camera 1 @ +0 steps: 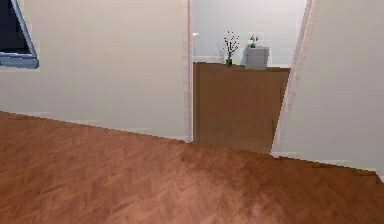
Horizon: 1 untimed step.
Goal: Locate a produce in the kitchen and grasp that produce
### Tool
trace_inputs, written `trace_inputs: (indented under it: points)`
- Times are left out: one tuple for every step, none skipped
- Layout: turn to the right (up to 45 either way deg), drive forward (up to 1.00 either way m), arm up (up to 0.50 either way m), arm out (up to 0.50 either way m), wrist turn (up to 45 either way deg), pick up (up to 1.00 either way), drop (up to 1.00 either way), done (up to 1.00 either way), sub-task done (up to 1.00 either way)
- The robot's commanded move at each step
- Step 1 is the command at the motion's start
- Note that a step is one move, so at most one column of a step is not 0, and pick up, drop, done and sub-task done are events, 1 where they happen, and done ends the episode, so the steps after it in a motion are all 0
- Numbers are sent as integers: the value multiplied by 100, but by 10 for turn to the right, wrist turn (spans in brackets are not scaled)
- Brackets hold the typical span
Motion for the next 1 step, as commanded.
trace_inputs:
  points:
    - [0, 0, 0, 0, 0, 0, 0, 100, 0]
